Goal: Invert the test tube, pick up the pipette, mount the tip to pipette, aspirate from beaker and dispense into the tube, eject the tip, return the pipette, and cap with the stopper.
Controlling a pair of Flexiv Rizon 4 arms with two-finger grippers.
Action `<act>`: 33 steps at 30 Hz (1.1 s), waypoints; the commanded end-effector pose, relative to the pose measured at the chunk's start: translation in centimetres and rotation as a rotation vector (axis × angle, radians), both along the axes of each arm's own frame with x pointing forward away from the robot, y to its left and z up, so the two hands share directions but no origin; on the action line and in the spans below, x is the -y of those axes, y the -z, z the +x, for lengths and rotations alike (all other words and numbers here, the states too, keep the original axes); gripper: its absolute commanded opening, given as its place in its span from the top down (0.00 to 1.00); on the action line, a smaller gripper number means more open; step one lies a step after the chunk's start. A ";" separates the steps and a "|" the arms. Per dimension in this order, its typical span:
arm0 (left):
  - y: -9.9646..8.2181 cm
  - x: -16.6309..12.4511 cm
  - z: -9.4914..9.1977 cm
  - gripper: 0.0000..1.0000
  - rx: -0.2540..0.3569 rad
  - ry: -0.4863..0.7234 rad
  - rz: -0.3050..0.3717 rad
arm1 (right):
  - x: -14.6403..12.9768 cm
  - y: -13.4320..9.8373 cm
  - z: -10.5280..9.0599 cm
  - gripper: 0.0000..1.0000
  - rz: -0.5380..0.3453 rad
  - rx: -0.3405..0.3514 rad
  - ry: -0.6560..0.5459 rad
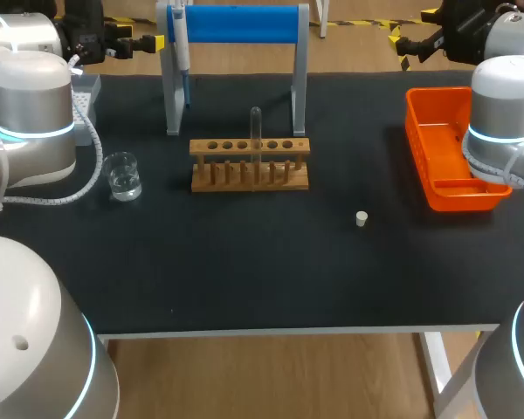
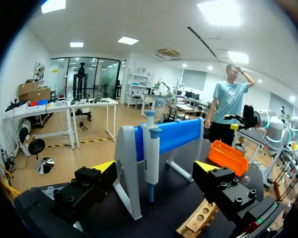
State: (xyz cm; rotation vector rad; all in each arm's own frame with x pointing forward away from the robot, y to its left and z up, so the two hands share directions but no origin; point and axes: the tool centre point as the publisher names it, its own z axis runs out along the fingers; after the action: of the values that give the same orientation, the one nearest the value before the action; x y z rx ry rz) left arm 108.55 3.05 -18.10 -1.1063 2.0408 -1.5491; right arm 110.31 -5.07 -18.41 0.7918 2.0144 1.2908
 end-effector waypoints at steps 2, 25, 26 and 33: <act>0.1 0.1 -0.1 0.00 0.003 -0.003 0.000 | 0.0 0.0 0.0 0.00 0.000 0.000 0.000; 0.1 0.1 -0.1 0.00 0.003 -0.003 0.000 | -2.0 0.6 -4.0 0.00 -0.003 -0.010 -0.102; 0.1 0.1 -0.1 0.00 0.003 -0.003 0.000 | -2.3 0.7 -4.6 0.00 -0.001 -0.014 -0.117; 0.1 0.1 -0.1 0.00 0.003 -0.003 0.000 | -5.9 3.2 -10.5 0.00 -0.016 -0.037 -0.266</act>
State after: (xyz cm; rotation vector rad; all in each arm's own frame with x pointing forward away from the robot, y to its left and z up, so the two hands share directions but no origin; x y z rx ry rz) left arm 108.55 3.04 -18.10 -1.1064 2.0407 -1.5491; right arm 102.66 1.22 -21.29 0.5744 2.2050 1.4017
